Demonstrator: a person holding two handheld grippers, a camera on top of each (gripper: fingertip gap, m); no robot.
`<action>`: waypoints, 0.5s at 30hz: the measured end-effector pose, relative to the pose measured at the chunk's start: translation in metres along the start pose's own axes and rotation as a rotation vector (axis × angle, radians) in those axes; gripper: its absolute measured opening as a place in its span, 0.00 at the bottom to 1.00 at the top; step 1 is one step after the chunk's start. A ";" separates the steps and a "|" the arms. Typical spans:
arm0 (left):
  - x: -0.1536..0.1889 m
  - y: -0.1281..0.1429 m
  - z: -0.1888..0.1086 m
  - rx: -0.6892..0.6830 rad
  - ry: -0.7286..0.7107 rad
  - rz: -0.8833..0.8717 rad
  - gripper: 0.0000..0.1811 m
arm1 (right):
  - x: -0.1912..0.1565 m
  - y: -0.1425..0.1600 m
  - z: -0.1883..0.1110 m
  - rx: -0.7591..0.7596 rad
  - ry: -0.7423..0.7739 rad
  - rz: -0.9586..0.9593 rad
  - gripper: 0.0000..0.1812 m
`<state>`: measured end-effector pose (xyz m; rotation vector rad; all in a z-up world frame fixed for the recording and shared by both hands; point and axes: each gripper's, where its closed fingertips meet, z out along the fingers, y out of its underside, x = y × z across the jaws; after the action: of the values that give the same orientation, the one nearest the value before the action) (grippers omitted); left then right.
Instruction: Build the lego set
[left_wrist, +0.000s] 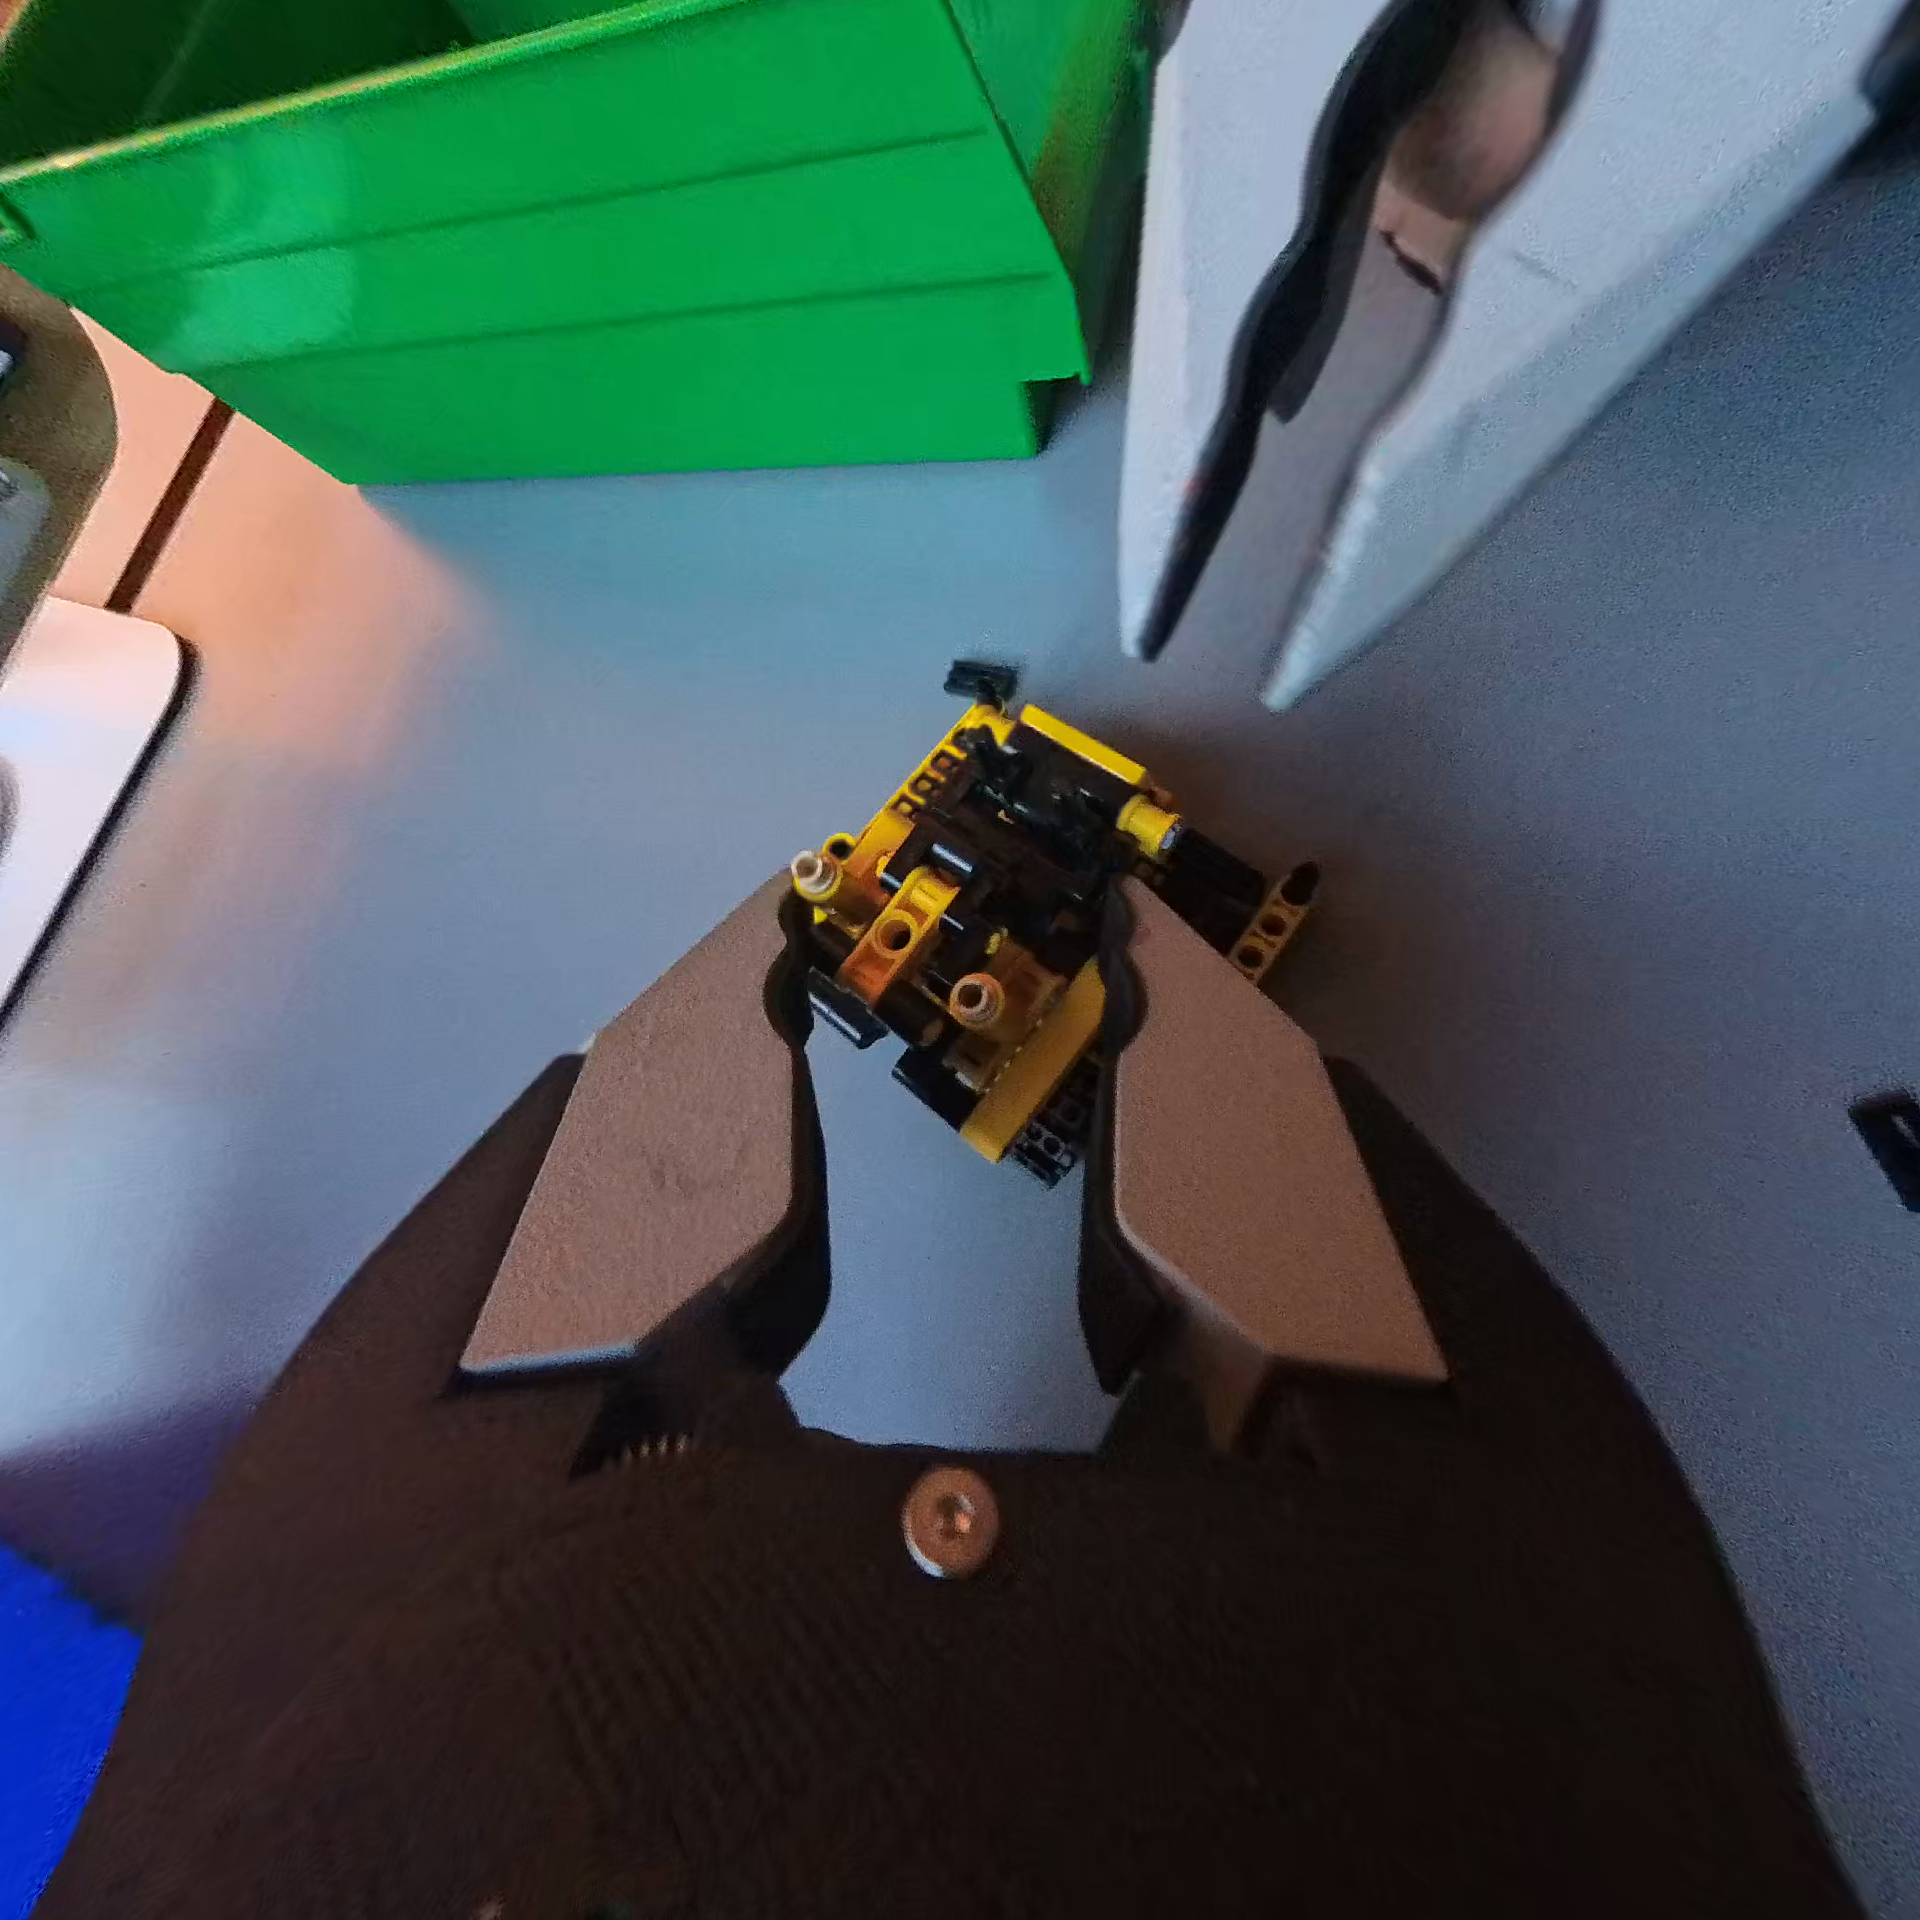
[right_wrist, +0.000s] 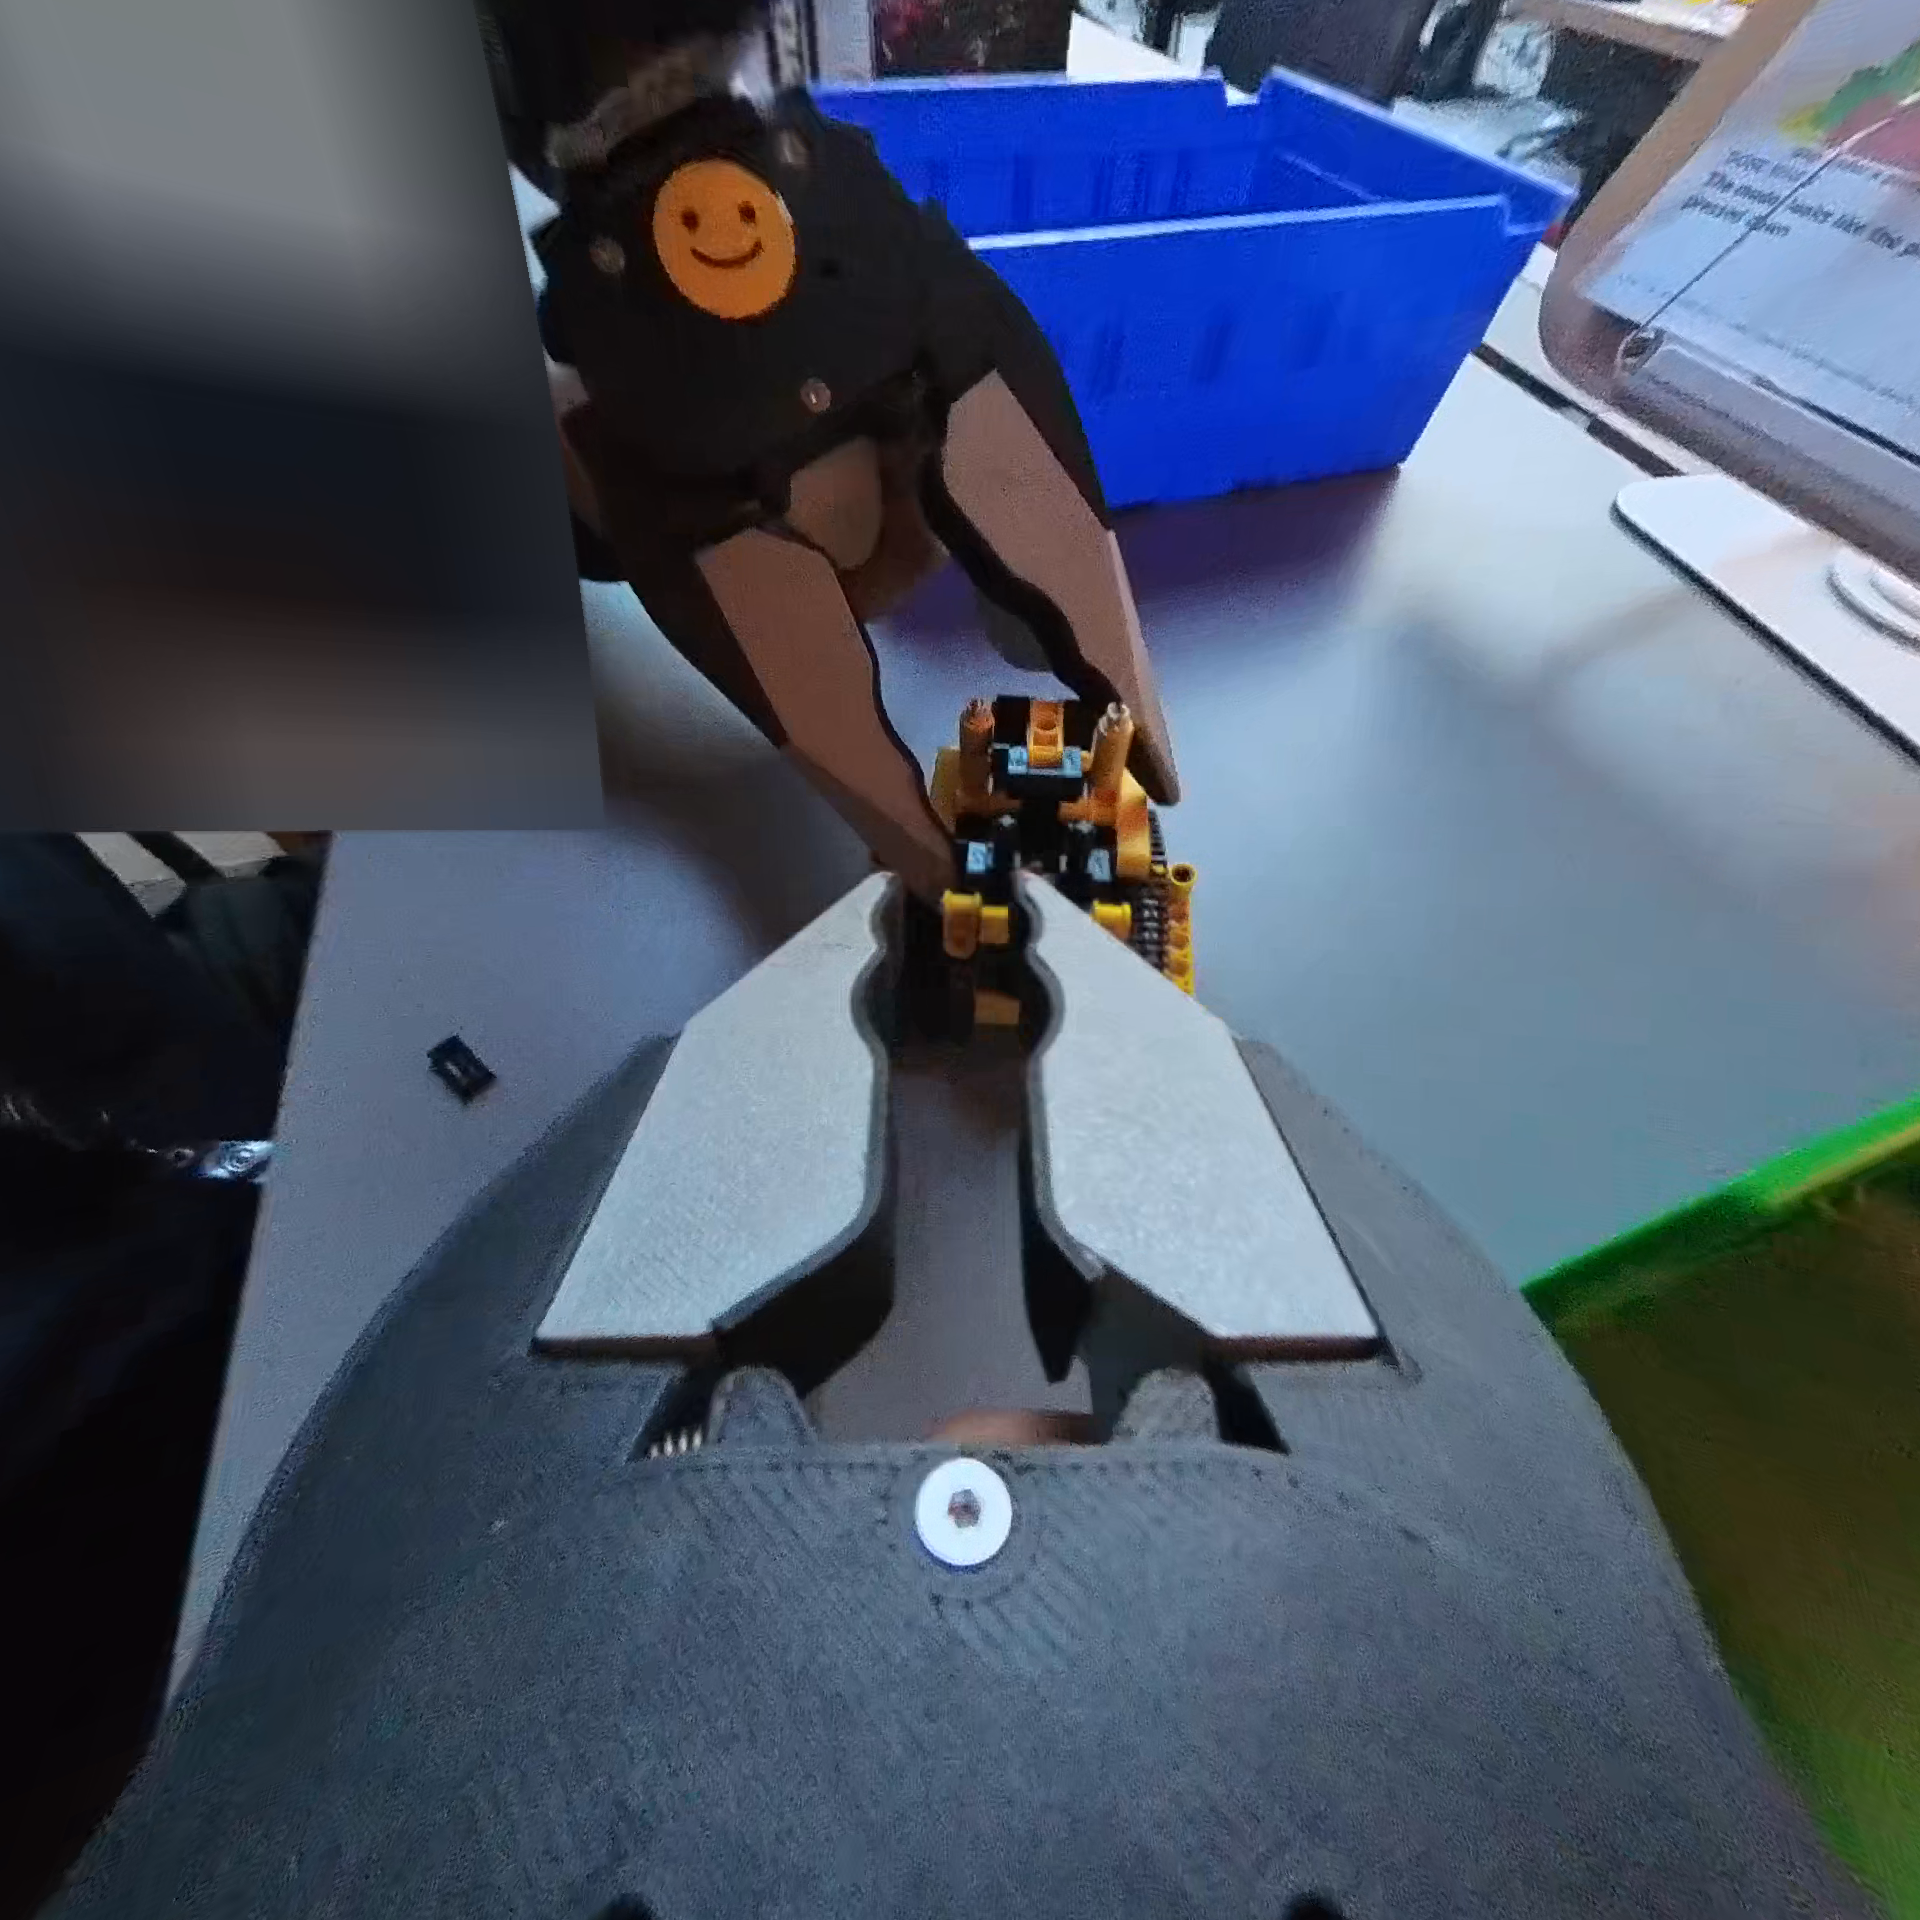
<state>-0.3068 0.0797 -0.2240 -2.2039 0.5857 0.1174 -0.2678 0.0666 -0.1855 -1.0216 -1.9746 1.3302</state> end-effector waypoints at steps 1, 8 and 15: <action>0.000 0.001 -0.001 0.008 0.009 -0.006 0.29 | 0.002 0.005 0.002 -0.031 0.025 -0.009 0.09; -0.003 0.002 -0.001 0.027 0.013 -0.005 0.29 | 0.008 0.016 0.009 -0.082 0.090 -0.041 0.06; -0.005 0.003 -0.001 0.049 0.027 -0.006 0.29 | 0.016 0.023 0.009 -0.095 0.094 -0.002 0.06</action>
<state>-0.3125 0.0793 -0.2240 -2.1628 0.5907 0.0691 -0.2768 0.0804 -0.2100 -1.1059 -1.9837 1.1747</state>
